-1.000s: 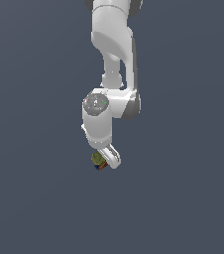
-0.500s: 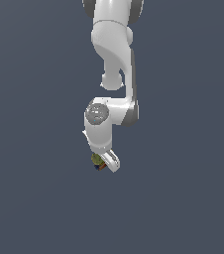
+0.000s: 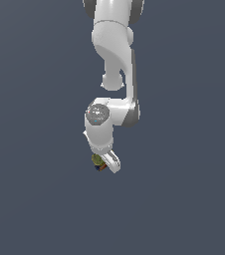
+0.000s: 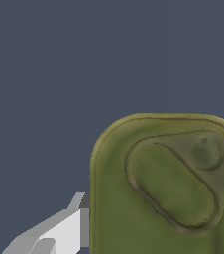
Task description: Pick up the object and move it to a goal position.
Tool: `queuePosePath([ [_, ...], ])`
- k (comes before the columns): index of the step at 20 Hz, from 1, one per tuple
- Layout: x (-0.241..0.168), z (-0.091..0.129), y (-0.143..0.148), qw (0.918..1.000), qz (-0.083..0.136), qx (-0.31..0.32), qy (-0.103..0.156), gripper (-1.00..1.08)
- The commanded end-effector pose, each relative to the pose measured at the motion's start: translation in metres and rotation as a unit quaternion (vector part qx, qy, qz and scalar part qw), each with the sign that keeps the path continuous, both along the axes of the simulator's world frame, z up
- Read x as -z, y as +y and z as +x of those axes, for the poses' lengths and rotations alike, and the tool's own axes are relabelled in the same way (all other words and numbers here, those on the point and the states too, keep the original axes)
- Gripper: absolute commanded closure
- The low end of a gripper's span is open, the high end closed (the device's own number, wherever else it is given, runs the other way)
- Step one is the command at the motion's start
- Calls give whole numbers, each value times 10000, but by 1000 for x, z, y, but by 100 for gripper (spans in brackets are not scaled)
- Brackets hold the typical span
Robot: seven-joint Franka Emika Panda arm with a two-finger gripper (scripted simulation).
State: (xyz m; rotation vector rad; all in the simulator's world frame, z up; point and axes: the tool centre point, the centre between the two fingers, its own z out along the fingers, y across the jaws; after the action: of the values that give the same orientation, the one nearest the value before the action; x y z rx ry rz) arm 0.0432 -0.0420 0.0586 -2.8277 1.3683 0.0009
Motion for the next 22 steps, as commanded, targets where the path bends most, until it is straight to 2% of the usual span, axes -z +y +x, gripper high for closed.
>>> queuePosePath([
  [1, 0, 0, 0, 10000, 0, 1, -1, 108],
  [6, -9, 1, 8, 10000, 0, 1, -1, 108],
  [10, -28, 2, 27, 10000, 0, 1, -1, 108],
  [22, -129, 13, 123, 10000, -8, 6, -1, 108],
])
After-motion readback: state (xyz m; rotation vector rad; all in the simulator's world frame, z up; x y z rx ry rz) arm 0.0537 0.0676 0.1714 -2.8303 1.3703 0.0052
